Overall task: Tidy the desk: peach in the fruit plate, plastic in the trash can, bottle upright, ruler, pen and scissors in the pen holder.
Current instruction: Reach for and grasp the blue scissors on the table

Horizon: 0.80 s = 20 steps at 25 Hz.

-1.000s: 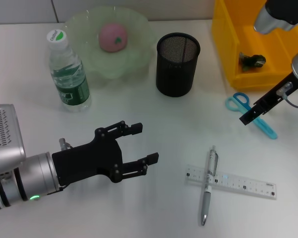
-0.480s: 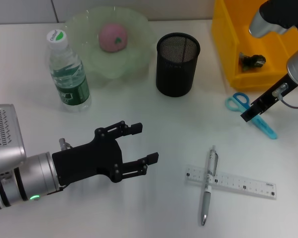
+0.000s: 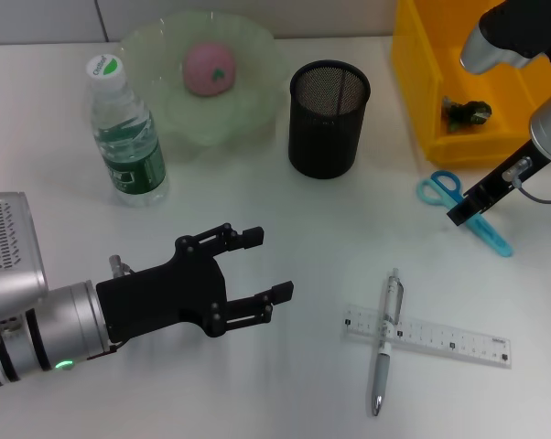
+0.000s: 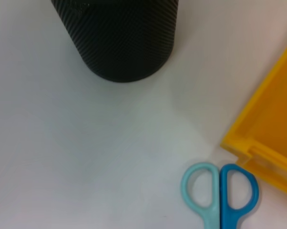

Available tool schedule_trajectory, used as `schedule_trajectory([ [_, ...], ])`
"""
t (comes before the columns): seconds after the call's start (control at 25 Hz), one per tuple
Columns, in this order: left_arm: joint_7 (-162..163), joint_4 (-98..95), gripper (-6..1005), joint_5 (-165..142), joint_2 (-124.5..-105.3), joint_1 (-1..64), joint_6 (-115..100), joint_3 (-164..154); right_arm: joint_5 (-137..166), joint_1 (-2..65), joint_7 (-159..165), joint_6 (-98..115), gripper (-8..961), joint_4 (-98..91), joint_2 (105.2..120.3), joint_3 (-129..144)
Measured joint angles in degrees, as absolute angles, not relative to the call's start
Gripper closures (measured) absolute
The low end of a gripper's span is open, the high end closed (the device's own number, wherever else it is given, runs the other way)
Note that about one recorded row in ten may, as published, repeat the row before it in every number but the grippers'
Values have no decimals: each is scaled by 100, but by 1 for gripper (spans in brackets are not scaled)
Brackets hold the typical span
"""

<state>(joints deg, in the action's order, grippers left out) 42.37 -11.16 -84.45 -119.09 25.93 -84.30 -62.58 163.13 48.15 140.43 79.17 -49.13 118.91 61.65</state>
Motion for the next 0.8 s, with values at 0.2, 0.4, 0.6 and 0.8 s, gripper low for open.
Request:
schedule_trajectory([
  [0.2,4237,-1116,214,-8446,-11909,2593,-8445,-6258,16313,4816,14061,7918,475,-4905,11891,6169],
  [0.4,4238,-1116,214,-8455,-11909,2586,-8449,-6258,16313,4816,14064,7949,474,-4901,11891,6178],
  [0.6,4236,-1116,214,-8456,-11909,2583,-8452,-6258,16313,4830,14067,7962,474,-4855,11891,6179],
  [0.8,4234,-1116,214,-8456,-11909,2583,-8470,-6258,16313,4833,14069,7963,475,-4840,11891,6179],
])
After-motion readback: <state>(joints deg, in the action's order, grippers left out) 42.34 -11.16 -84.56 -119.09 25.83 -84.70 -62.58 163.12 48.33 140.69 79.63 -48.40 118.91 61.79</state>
